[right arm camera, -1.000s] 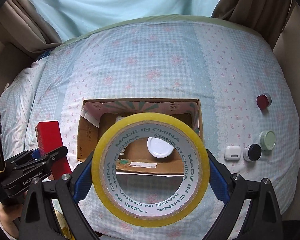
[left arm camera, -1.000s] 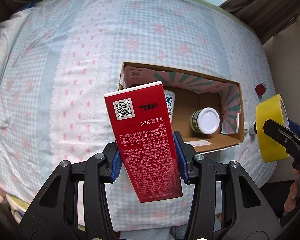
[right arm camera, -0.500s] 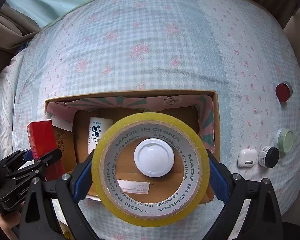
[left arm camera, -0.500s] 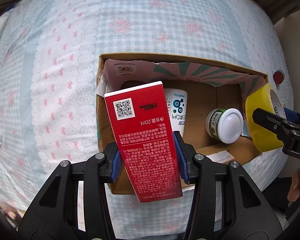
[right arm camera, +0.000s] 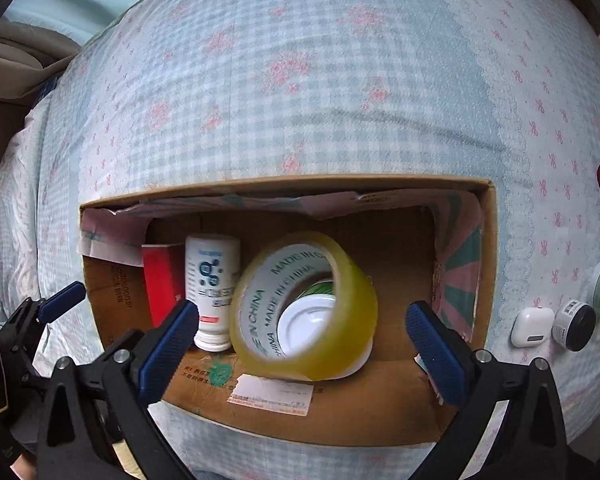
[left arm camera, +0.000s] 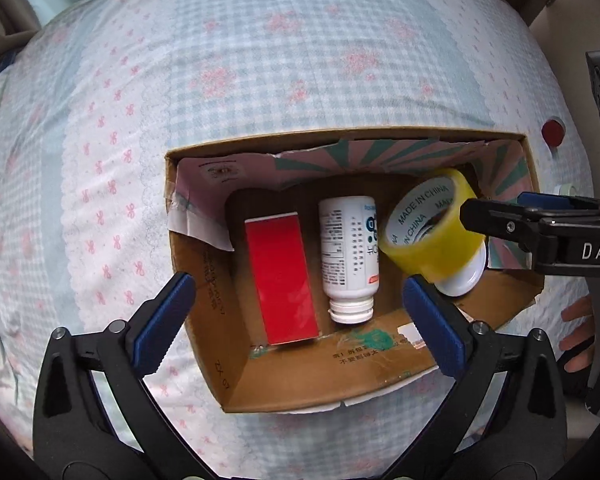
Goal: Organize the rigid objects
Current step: 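Carry the red box and tape roll into the cardboard box and release both, then move both tools back toward the black-lidded and green-lidded jars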
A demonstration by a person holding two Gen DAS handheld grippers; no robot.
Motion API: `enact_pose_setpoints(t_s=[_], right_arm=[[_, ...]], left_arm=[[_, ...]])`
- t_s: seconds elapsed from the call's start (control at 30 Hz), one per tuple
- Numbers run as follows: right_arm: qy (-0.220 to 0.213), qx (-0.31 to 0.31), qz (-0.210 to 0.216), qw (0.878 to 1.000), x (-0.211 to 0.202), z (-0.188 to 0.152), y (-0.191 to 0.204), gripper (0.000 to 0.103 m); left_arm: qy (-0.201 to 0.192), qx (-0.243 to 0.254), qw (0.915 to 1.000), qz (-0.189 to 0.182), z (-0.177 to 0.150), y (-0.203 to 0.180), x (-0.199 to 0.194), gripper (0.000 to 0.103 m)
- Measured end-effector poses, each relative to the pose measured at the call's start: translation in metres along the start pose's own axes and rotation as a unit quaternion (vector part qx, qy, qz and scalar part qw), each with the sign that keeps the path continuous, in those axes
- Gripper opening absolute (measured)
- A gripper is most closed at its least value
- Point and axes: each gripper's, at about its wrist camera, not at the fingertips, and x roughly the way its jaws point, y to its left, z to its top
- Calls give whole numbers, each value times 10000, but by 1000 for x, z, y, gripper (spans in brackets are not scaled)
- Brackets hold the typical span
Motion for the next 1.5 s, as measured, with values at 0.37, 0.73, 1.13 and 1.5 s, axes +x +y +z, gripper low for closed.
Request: enact_pose_setpoints(t_s=[0.37,0.73,1.13,1.5], right_arm=[[-74,-124,-379,9992,-23,-17,1,103],[-402,-78,-391,9984,-64,-50,11,103],[-1132,-216,-637,9913,-139,-113,24,103],[-2278,529,-1107,9659,-230,-195,-42,103]], left_arm=[[-60,-124,9999,7,-19,1,-18,103],[-518,-277,9982,106,-49,4,-71,103],[-1265,-133,9919,41,-102,-18,-147,103],[-1732,44,9845,-271,-153,-75,-168,103]])
